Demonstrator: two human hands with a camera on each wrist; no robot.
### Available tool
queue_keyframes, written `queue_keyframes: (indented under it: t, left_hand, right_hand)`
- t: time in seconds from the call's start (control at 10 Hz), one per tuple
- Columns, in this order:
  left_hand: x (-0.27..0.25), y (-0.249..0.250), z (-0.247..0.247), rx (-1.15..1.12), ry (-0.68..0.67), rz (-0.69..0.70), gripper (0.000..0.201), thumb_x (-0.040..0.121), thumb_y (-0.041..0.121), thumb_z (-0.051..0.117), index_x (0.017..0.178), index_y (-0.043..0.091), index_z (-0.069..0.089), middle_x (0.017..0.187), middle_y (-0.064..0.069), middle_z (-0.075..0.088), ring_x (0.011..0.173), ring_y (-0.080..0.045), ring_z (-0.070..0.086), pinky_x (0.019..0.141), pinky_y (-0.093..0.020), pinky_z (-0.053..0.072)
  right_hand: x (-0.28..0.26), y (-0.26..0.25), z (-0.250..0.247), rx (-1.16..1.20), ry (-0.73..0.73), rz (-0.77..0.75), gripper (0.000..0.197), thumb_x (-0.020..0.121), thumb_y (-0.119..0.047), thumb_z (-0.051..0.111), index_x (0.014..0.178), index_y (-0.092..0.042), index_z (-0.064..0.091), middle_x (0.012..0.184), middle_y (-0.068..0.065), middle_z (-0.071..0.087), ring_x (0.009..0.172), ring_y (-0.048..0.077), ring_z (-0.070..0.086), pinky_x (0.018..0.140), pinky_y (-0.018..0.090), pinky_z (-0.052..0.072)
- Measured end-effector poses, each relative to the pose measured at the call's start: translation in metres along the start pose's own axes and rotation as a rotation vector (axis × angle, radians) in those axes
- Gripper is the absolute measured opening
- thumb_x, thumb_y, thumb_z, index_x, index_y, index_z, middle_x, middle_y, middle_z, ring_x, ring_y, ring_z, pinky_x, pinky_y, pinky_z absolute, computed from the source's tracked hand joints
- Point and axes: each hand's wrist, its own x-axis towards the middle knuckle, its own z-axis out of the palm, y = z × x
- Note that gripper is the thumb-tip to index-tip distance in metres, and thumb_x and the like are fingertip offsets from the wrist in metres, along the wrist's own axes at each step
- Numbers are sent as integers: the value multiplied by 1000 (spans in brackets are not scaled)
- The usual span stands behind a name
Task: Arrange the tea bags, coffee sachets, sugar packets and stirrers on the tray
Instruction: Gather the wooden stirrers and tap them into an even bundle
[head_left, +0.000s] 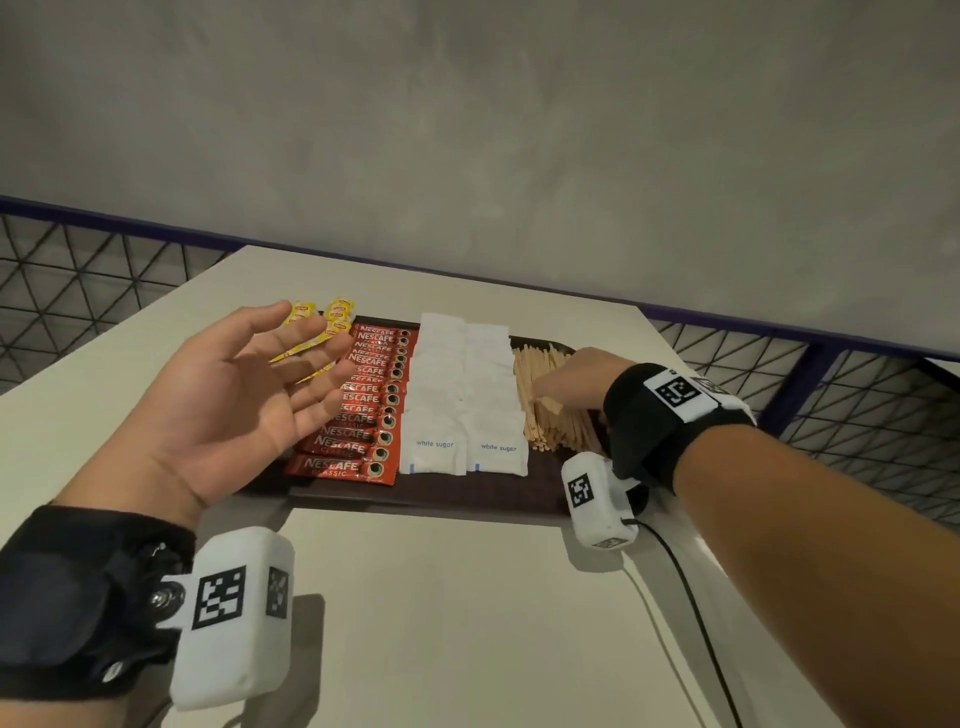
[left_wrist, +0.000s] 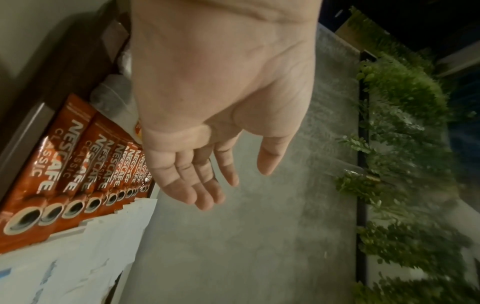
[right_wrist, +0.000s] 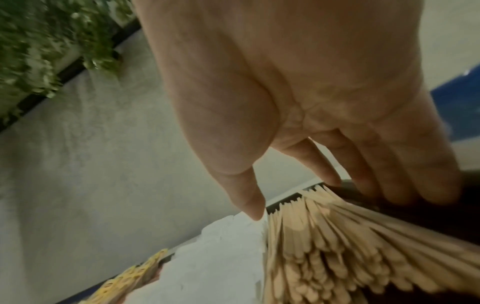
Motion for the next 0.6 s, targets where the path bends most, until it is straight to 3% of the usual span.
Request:
queue_keyframes:
  t: [0.1,0.2,0.3,0.4,0.5,0.6]
  left_hand:
    - [-6,3,5,219,86,60,29,94,39,61,113,18,68,112,-5,76,100,-21,71,94,-39,51]
    - [-8,13,4,428,171,116,21,99,29,60,111,13,67,113,-10,75,97,-25,70,90,-43,53]
    - [-3,28,-7,807,271,107,13,99,23,65,103,11,69,106,-13,73,92,-28,67,85,-45,54]
    - [6,40,-29,1201,371,87,7,94,22,72,95,17,67,101,-11,71,92,-34,68,86,-49,57]
    - [12,39,-52,1610,450,62,12,88,24,71,100,19,69,110,-14,73,96,-37,67,88,-44,56]
    - [14,30,-70,1671,479,36,31,88,10,68,119,5,69,108,-21,73,98,-42,69,87,-42,56]
  right_hand:
    - [-21,12,-2,53,74,-26,22,99,-27,54,107,-7,58,97,7,61,83,19,58,69,28,50]
    - [-53,38,7,-64,113,-71,21,95,-29,53,92,-10,59,88,7,61,78,22,59,67,33,49]
    - [-85,70,24,-129,59,-91,20,96,-26,53,91,-8,60,83,8,62,75,24,61,70,39,57]
    - [-111,87,31,-316,2,-163,21,100,-25,57,113,-9,63,94,9,63,83,21,64,62,31,49]
    - [-125,94,34,-4,16,-102,26,103,-25,49,117,-9,65,93,9,59,82,22,59,61,30,45]
    - [-137,112,33,115,100,-159,24,98,-25,53,96,-5,67,85,11,70,78,29,69,71,37,59]
